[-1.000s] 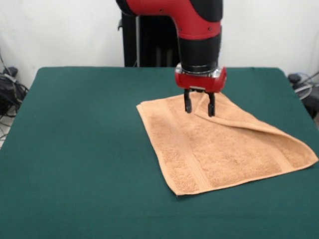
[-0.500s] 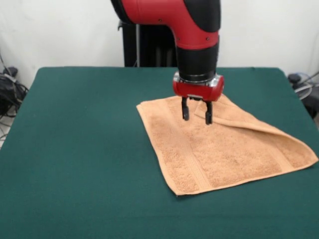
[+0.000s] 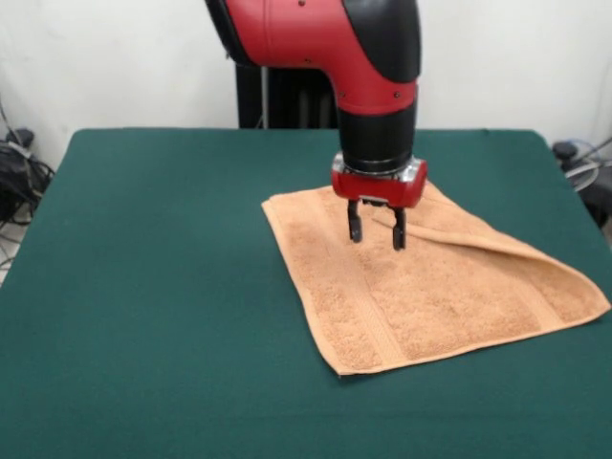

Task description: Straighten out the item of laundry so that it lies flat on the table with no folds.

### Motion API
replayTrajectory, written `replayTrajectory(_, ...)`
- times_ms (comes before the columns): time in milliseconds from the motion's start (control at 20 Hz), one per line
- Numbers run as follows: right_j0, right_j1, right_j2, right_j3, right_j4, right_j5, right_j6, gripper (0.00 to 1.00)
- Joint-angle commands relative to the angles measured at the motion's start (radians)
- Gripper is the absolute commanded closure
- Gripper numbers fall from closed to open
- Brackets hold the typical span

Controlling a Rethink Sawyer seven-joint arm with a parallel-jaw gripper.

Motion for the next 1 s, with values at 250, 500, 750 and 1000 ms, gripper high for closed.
replayTrajectory(250,0.046,0.011,-0.059,-0.056,-0.043,0.006,0.092,0.0)
replayTrajectory(500,0.066,0.007,-0.08,-0.033,-0.042,-0.022,0.111,0.0)
replayTrajectory(750,0.088,0.009,-0.098,-0.013,-0.035,-0.053,0.134,0.0)
replayTrajectory(1000,0.09,0.009,-0.1,-0.013,-0.034,-0.051,0.131,0.0)
